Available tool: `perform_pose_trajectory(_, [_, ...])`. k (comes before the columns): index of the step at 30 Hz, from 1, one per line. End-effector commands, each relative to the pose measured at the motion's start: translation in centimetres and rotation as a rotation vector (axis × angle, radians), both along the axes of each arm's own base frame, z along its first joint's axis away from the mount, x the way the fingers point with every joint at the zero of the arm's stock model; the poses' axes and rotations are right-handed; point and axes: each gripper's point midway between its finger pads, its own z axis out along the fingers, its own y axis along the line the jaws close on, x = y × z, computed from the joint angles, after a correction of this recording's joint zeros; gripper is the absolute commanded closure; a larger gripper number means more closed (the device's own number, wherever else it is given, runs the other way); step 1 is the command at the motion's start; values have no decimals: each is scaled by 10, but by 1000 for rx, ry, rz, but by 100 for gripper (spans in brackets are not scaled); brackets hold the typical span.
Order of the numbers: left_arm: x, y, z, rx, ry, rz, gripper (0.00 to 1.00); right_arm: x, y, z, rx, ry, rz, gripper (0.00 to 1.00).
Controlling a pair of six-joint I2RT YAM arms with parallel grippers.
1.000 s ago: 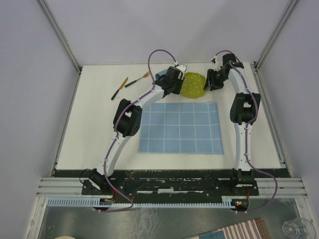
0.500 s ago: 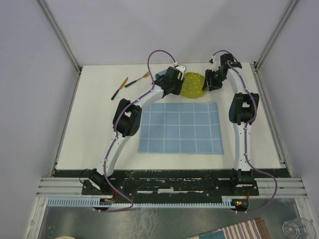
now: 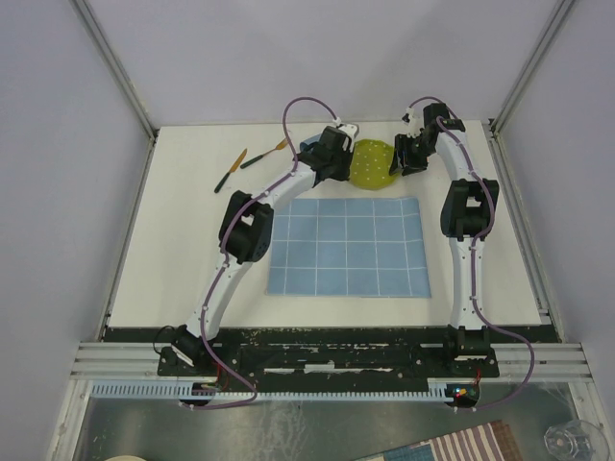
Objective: Set the dinner table for one person
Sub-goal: Pick up the plate at the center of the board.
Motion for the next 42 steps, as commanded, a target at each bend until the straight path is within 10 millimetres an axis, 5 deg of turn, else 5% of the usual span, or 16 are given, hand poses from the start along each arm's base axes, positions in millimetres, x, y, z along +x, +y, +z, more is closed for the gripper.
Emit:
perform_pose_trajectory(1, [-4,-10,4,-51,33,12,84,-11,4,5,-12,28,15,42])
perform_pose_trajectory(7, [4,-3,16,-35,-9,54,43,-9,4,4,-13,24,4,39])
perform_pose_trajectory(22, [24,26,86,-10,-161,169,42,-10,7,5,4,26,-2,39])
perform_pose_trajectory(27, [25,32,83,5,-156,180,43,-7,9,4,6,18,-3,39])
perform_pose_trajectory(42, [20,25,16,15,-33,174,44,6,16,15,36,-31,-15,39])
